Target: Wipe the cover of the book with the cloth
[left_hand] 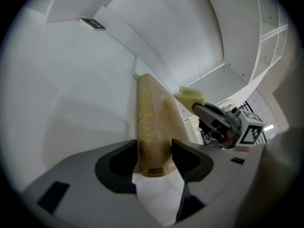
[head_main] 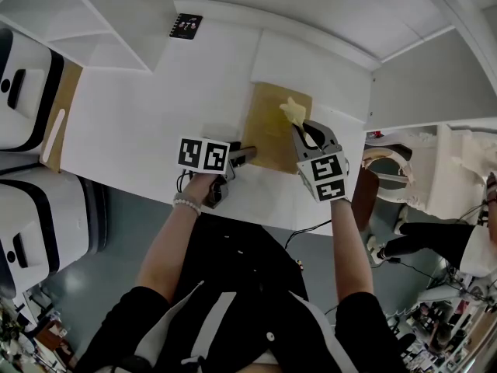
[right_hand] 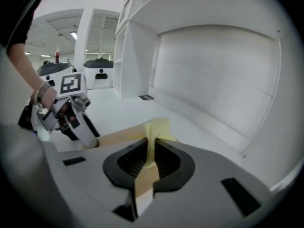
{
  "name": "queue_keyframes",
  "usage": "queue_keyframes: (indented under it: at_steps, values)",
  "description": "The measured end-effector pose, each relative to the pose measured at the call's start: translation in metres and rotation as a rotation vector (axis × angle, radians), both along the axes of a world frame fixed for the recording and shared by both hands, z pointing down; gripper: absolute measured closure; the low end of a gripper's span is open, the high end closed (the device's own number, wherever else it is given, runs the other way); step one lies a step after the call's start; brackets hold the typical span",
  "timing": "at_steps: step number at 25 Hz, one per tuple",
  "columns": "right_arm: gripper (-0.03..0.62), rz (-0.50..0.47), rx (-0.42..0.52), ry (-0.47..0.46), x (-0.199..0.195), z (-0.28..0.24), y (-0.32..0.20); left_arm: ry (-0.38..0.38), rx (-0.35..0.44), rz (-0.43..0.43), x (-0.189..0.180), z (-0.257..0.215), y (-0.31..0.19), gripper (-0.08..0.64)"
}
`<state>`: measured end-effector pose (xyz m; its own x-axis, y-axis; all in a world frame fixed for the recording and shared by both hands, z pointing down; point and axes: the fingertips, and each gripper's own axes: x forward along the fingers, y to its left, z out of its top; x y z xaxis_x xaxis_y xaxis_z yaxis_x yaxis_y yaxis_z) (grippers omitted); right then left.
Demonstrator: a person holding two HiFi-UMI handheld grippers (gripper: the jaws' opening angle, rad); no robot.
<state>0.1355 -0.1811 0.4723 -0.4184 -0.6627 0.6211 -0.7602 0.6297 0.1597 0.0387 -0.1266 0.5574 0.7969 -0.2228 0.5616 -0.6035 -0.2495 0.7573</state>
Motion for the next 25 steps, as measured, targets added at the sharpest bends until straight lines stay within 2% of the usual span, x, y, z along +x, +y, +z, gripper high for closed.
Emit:
queue_keyframes:
  at_steps: [4,9,14,25]
  values:
    - [0.555,0.063,0.025,0.047,0.023,0.004,-0.038,0.001,-0.003,0.0,0.001,0.0,0.001,0.331]
    - [0.555,0.068,-0.003,0.122,0.033,0.022,-0.062,0.001,-0.005,0.001,0.001,0.0,0.0,0.333]
    - [0.555,0.004,-0.022,0.205,0.027,0.042,-0.058,0.001,-0.006,0.002,0.001,0.0,0.0,0.333]
    - [0.555,-0.154,-0.029,0.237,-0.005,0.046,-0.01,0.003,-0.006,0.003,0.0,-0.001,0.0,0.333]
